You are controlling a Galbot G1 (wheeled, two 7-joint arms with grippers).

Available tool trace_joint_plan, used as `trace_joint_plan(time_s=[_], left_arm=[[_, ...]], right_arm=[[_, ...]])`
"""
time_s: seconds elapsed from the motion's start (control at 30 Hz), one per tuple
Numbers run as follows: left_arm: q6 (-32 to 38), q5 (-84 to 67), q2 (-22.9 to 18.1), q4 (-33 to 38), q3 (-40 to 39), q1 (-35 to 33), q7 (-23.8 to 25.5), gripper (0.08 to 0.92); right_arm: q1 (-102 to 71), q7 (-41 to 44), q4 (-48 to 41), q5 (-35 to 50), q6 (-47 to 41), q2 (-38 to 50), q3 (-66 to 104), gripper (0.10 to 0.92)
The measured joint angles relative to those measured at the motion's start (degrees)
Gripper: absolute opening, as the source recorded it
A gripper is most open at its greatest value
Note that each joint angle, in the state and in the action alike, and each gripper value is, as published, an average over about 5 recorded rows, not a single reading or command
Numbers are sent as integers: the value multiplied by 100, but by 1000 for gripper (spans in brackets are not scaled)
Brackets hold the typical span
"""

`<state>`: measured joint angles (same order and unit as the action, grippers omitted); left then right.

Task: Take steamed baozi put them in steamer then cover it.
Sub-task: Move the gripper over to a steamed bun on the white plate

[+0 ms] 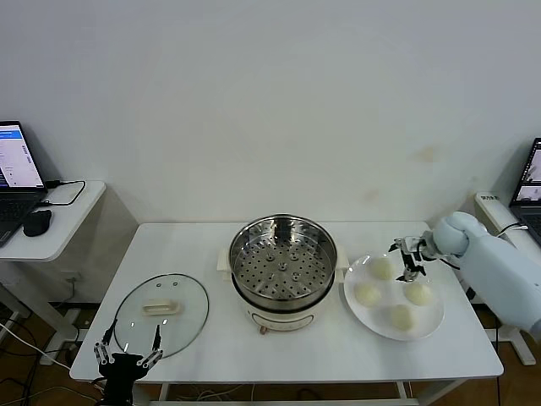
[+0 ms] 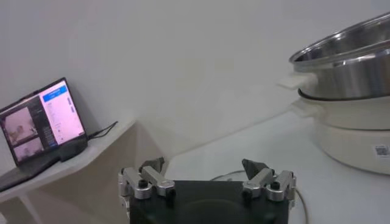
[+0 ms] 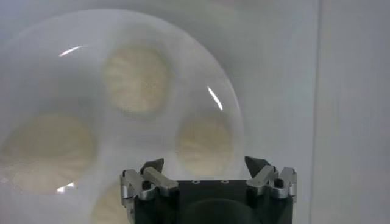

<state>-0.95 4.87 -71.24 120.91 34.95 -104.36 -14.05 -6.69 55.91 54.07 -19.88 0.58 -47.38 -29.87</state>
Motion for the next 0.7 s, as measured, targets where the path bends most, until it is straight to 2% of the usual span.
trace_joint_plan(time_s=[0.2, 0.7], left_arm=[[8, 8, -8, 13, 14, 12, -4, 823], [17, 34, -24, 51, -8, -16, 0, 823]], right_arm=[[63, -63, -271, -96, 11, -195, -65, 802], [64, -109, -533, -278, -4, -418, -142, 693]])
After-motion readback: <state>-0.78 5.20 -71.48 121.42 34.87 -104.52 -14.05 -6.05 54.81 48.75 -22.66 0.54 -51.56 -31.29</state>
